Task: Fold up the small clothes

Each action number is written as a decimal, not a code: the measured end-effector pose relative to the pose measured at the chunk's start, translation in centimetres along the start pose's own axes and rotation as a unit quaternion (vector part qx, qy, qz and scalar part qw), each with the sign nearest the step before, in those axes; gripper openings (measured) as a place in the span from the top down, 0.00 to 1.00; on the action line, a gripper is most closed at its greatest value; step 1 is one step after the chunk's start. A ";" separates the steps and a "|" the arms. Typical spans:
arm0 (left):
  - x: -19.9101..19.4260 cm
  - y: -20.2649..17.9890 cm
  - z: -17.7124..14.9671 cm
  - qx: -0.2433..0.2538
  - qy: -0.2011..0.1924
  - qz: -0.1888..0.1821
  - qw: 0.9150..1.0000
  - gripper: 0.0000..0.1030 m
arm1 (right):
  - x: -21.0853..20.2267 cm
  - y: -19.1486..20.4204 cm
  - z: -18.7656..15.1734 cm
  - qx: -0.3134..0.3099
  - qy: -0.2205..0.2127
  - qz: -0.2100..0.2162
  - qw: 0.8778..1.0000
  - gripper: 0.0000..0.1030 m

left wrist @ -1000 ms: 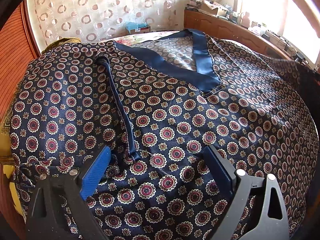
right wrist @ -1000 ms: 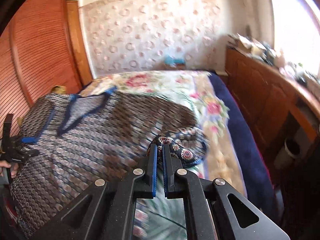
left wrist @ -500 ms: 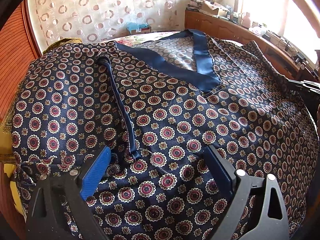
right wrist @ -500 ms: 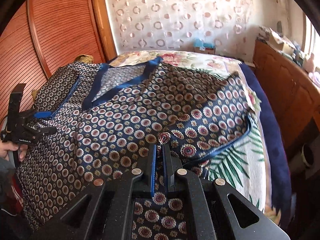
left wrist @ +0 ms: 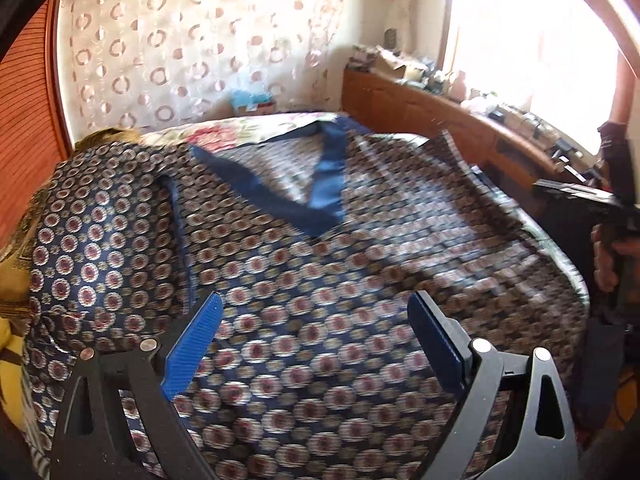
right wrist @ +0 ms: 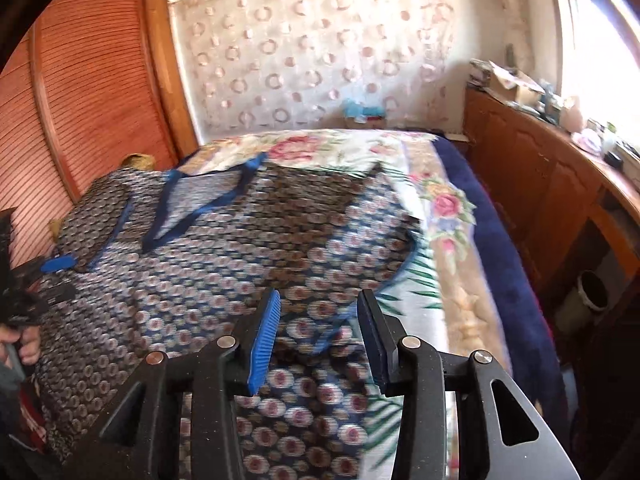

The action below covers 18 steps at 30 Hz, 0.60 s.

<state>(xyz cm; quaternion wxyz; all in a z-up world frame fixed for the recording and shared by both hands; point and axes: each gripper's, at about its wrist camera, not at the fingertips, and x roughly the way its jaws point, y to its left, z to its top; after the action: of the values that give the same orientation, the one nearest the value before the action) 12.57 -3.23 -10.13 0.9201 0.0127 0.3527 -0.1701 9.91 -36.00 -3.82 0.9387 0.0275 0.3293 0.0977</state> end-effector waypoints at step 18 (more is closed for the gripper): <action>-1.0 -2.0 -0.1 0.009 -0.008 -0.013 1.000 0.08 | 9.3 -2.0 3.5 0.006 0.081 -0.057 0.995 0.66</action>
<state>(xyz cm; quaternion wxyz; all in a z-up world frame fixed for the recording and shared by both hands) 11.18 -4.79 -9.31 0.9204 0.0149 0.3437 -0.1855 19.55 -35.99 -7.06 0.9128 0.0059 0.4060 0.0436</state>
